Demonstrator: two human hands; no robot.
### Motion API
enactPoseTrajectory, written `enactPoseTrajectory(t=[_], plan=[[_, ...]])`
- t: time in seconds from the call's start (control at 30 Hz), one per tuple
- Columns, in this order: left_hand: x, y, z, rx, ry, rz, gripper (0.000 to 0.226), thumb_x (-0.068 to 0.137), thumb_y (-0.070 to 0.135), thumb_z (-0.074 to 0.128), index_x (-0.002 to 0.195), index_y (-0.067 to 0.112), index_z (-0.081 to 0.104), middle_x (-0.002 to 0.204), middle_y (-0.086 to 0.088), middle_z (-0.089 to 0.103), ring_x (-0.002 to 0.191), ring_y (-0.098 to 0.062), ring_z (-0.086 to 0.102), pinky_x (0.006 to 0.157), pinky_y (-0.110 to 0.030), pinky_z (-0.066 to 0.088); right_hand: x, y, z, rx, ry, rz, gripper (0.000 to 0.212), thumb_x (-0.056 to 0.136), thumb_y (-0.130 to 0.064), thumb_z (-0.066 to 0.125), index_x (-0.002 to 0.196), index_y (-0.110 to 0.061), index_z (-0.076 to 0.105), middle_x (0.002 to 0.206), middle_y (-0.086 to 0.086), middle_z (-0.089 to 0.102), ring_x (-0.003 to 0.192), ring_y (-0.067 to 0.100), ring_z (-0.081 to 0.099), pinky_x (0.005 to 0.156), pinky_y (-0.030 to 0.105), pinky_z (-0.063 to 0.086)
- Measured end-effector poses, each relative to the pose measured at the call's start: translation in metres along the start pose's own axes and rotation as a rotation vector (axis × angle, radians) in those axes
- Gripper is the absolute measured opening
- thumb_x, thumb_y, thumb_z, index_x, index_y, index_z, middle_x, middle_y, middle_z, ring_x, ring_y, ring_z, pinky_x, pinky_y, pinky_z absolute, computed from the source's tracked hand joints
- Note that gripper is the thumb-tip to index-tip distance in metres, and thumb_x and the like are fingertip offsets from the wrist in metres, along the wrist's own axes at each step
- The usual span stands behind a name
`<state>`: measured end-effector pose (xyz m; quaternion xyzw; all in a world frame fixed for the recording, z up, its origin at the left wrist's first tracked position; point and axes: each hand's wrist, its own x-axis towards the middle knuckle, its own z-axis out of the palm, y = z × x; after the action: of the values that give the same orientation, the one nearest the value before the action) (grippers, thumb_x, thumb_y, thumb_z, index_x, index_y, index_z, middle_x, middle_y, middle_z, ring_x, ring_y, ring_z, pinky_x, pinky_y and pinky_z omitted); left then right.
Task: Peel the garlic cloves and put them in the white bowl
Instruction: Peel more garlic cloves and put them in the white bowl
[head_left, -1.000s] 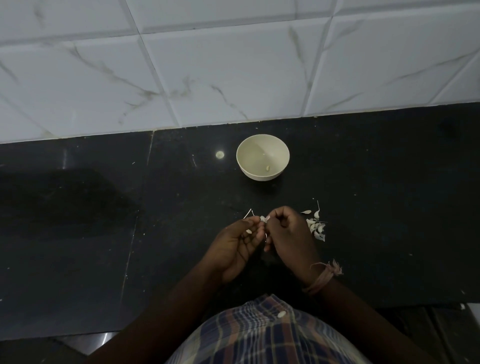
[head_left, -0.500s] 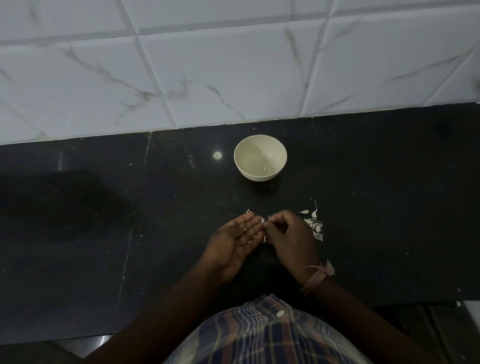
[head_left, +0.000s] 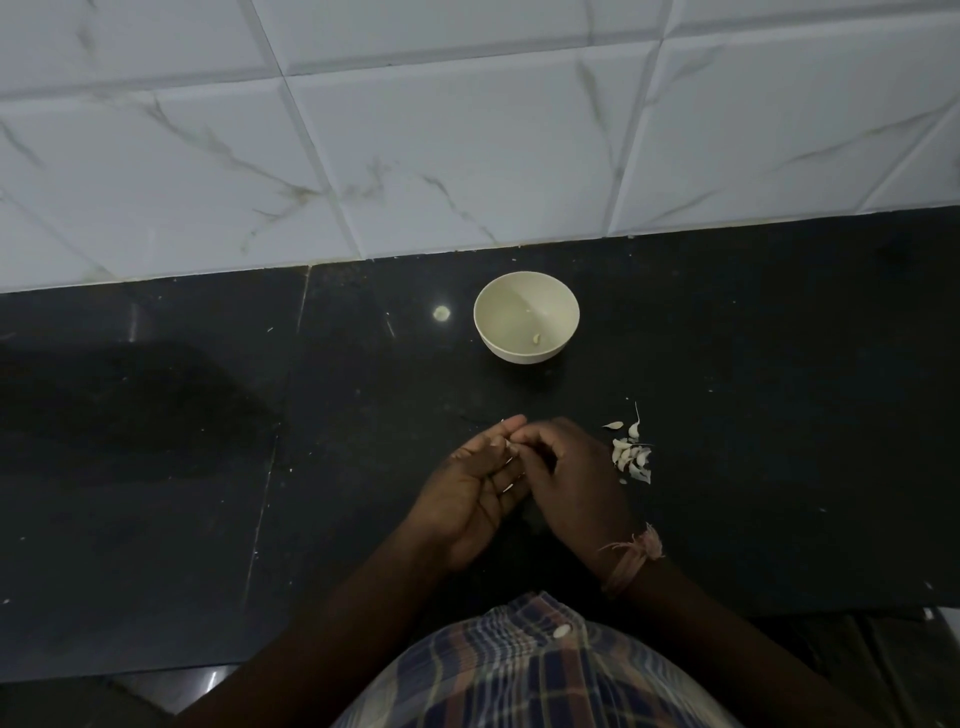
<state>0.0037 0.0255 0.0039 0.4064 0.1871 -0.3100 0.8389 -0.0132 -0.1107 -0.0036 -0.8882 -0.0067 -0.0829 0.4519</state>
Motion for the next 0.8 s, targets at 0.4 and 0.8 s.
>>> enactPoseTrajectory(t=[0.4, 0.8], plan=[[-0.001, -0.009, -0.001, 0.125, 0.097, 0.145, 0.019, 0.089, 0.01, 0.064, 0.105, 0.005, 0.071, 0.102, -0.014, 0.075, 0.089, -0.018, 0.072, 0.081, -0.029, 0.061, 0.003, 0.001, -0.011, 0.209, -0.047, 0.206, 0.012, 0.091, -0.007, 0.069, 0.087, -0.018, 0.072, 0.086, -0.008, 0.069, 0.082, 0.001, 0.064, 0.075, 0.017, 0.05], [0.001, -0.006, -0.001, 0.154, 0.022, 0.295, 0.024, 0.082, 0.008, 0.066, 0.104, 0.001, 0.07, 0.098, -0.013, 0.077, 0.089, -0.019, 0.074, 0.084, -0.028, 0.06, 0.011, -0.006, -0.02, 0.889, -0.177, 0.69, 0.016, 0.095, 0.001, 0.057, 0.086, -0.002, 0.069, 0.067, 0.005, 0.062, 0.053, 0.012, 0.05, 0.049, 0.027, 0.034]])
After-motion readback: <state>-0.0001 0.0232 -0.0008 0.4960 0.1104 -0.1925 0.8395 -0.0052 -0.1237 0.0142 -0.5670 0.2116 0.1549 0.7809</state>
